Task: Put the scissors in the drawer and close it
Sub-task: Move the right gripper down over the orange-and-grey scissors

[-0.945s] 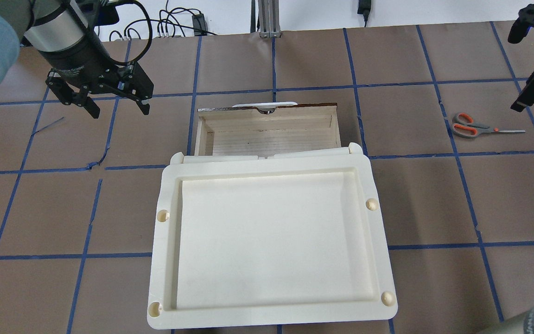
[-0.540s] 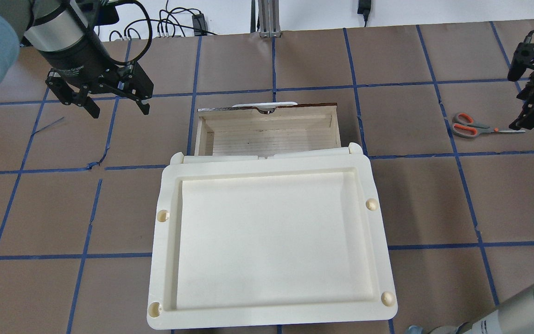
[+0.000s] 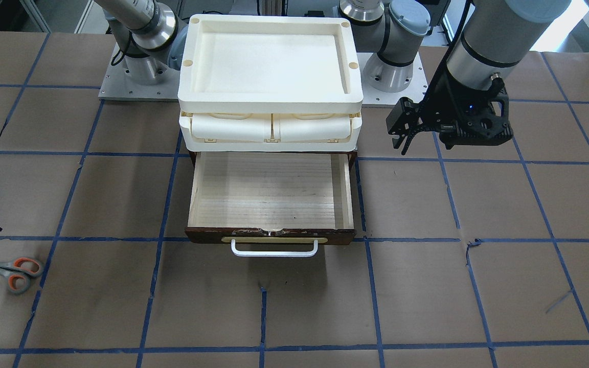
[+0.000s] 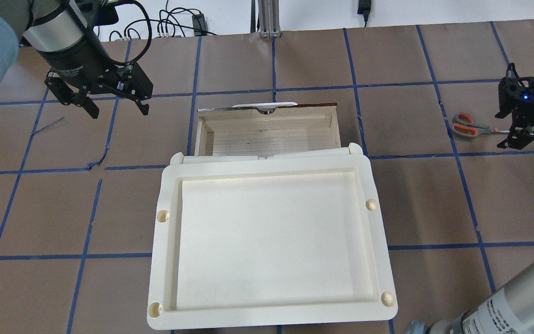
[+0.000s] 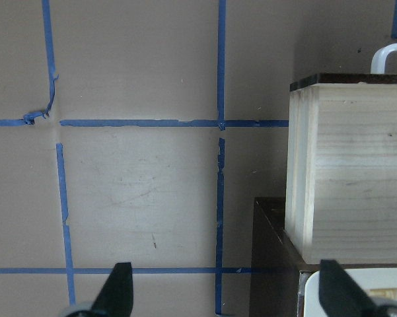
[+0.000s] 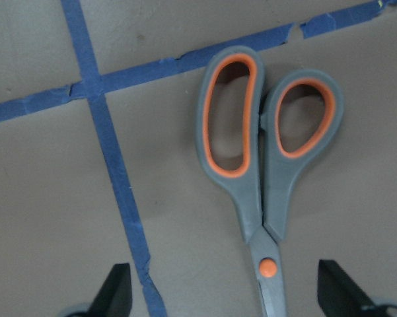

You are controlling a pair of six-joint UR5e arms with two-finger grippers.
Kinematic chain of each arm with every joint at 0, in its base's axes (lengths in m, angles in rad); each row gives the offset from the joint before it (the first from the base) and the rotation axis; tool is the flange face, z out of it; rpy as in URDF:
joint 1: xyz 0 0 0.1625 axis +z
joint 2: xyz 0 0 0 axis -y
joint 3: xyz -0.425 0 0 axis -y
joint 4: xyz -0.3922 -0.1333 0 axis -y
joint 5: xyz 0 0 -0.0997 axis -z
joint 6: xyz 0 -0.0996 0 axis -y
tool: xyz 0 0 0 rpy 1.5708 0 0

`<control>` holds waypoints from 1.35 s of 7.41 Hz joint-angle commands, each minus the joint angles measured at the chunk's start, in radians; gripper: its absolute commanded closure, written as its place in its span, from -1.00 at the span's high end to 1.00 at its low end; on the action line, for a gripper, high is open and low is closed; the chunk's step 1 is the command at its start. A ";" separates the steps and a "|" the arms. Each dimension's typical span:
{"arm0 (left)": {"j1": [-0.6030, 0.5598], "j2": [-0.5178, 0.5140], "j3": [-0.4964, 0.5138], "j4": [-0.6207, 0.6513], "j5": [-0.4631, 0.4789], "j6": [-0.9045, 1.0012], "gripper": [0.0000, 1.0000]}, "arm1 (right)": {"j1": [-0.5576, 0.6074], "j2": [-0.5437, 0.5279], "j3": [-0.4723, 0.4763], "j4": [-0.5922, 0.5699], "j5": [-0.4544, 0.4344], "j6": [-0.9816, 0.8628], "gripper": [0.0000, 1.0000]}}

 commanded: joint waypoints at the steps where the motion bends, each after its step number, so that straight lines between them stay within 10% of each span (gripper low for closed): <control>1: -0.001 0.001 0.000 -0.002 0.001 0.000 1.00 | 0.007 0.009 -0.009 -0.023 -0.003 -0.002 0.94; 10: 0.000 0.001 -0.001 0.000 0.000 0.000 1.00 | 0.062 0.090 -0.065 0.026 -0.030 0.028 0.75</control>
